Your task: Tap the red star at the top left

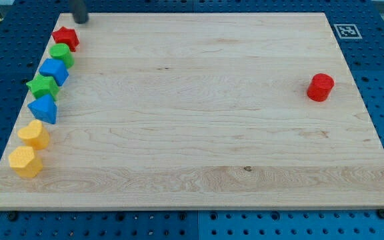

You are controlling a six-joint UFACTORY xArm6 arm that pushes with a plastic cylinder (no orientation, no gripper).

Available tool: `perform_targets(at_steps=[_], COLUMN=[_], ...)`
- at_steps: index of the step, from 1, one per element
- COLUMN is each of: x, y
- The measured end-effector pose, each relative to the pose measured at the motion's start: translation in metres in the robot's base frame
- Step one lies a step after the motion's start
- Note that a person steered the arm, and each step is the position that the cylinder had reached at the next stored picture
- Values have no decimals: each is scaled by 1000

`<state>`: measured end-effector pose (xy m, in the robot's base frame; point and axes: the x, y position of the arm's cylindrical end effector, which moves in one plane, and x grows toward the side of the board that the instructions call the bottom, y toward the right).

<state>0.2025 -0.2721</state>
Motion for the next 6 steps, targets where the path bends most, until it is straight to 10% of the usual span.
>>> perform_targets(at_steps=[6], x=[72], y=[-32])
